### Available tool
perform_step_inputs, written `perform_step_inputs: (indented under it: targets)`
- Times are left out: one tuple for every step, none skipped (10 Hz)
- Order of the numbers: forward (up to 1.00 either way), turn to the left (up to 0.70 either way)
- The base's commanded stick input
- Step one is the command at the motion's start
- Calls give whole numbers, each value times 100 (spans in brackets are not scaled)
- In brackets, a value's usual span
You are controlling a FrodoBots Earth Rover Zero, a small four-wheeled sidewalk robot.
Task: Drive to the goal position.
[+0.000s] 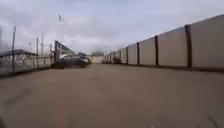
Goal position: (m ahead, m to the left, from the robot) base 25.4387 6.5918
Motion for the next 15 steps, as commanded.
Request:
perform_step_inputs:
  targets:
    - [50,0]
    - [50,0]
    - [50,0]
    - [50,0]
    - [50,0]
    - [50,0]
    - [50,0]
    - [50,0]
    - [50,0]
    - [50,0]
    - [50,0]
    - [50,0]
    - [50,0]
    - [50,0]
    - [50,0]
